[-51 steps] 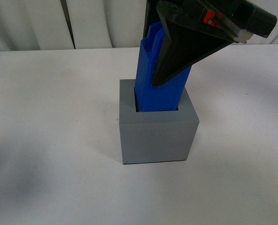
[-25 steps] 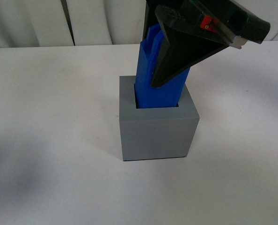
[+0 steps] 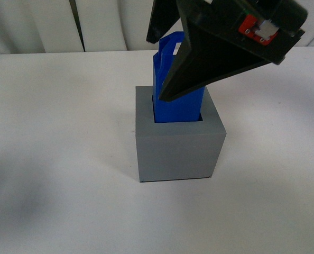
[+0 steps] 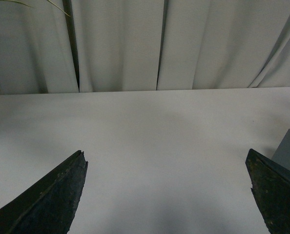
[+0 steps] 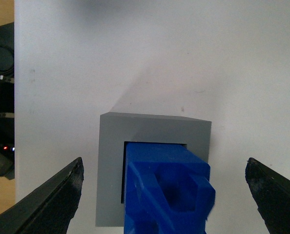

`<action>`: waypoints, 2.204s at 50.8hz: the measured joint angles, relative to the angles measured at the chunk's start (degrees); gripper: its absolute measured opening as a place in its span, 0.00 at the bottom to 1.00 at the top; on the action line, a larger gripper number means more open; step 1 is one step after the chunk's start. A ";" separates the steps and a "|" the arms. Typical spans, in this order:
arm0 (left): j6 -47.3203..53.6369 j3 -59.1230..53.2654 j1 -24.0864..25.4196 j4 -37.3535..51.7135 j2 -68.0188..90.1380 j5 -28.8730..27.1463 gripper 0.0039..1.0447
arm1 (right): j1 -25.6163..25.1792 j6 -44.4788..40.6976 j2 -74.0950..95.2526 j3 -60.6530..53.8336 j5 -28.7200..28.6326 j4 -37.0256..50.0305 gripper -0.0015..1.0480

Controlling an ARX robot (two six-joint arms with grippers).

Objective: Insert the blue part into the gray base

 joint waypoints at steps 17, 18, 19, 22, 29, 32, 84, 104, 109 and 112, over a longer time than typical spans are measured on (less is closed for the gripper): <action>0.00 0.00 0.00 0.00 0.00 0.00 0.94 | -9.09 7.76 -10.78 -11.34 -11.02 14.03 0.93; 0.00 0.00 0.00 0.00 0.00 0.00 0.94 | -9.75 8.17 -11.37 -12.37 -11.91 14.93 0.93; 0.00 0.00 0.00 0.00 0.00 0.00 0.94 | -10.73 9.22 -12.39 -14.16 -13.20 16.46 0.93; 0.00 0.00 0.00 0.00 0.00 0.00 0.94 | -13.11 12.04 -15.10 -18.71 -16.52 20.33 0.93; -0.02 0.00 0.00 0.00 0.00 0.00 0.94 | -17.94 17.38 -21.55 -29.68 -22.73 29.31 0.93; -0.02 0.00 0.00 0.00 0.00 0.00 0.94 | -19.65 20.20 -23.96 -34.10 -24.39 34.14 0.93; 0.00 0.00 0.00 0.00 0.00 0.02 0.94 | -27.28 69.20 -49.72 -86.84 23.17 106.44 0.01; 0.00 0.00 0.00 0.00 0.00 0.02 0.94 | -27.32 69.46 -63.87 -94.16 23.17 99.36 0.02; 0.00 0.00 0.00 0.00 0.00 0.02 0.94 | -27.32 69.46 -67.06 -95.01 23.17 97.20 0.02; 0.00 0.00 0.00 0.00 0.00 0.02 0.94 | -27.32 69.46 -67.69 -96.04 23.15 97.88 0.02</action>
